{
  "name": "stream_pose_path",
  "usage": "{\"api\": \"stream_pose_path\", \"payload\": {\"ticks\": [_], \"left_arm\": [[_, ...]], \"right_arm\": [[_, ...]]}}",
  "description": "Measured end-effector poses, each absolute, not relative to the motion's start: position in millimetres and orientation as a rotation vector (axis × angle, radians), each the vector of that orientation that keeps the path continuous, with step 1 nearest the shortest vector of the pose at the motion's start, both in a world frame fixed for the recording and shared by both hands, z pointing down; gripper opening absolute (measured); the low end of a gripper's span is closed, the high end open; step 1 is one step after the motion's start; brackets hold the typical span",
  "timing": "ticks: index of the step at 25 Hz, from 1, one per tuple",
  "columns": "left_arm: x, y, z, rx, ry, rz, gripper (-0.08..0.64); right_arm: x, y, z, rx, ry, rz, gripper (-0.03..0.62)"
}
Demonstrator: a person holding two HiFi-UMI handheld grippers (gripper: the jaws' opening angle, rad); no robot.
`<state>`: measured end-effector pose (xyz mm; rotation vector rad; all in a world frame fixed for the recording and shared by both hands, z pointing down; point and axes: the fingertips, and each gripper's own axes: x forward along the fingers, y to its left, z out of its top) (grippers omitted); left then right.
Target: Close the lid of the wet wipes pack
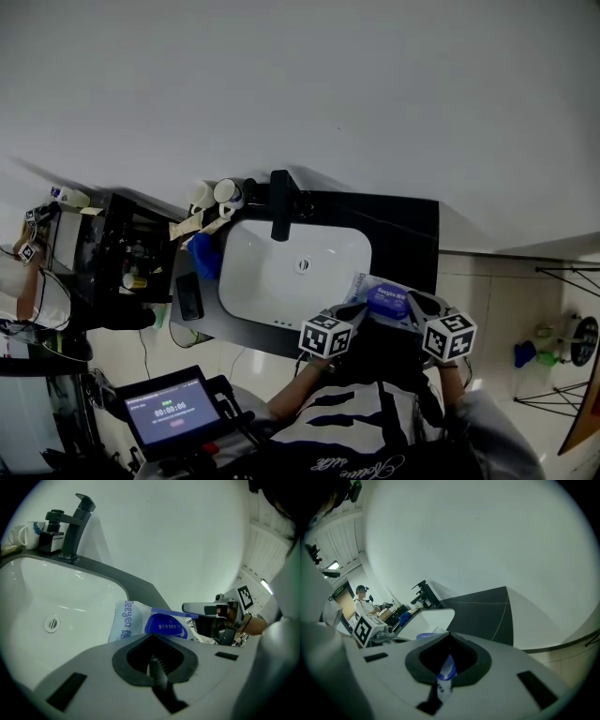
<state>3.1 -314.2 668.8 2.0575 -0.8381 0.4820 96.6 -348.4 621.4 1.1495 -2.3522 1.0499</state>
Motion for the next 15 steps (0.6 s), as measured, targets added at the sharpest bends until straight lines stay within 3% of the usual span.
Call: {"api": "stream_pose_path", "payload": {"ticks": [15], "left_arm": [[-12.9,-311.3,663.8,2.064,-0.886,0.422,0.000]], "right_arm": [[57.6,-321.9,669.0,0.976,-2.167,0.863,-0.002]]}}
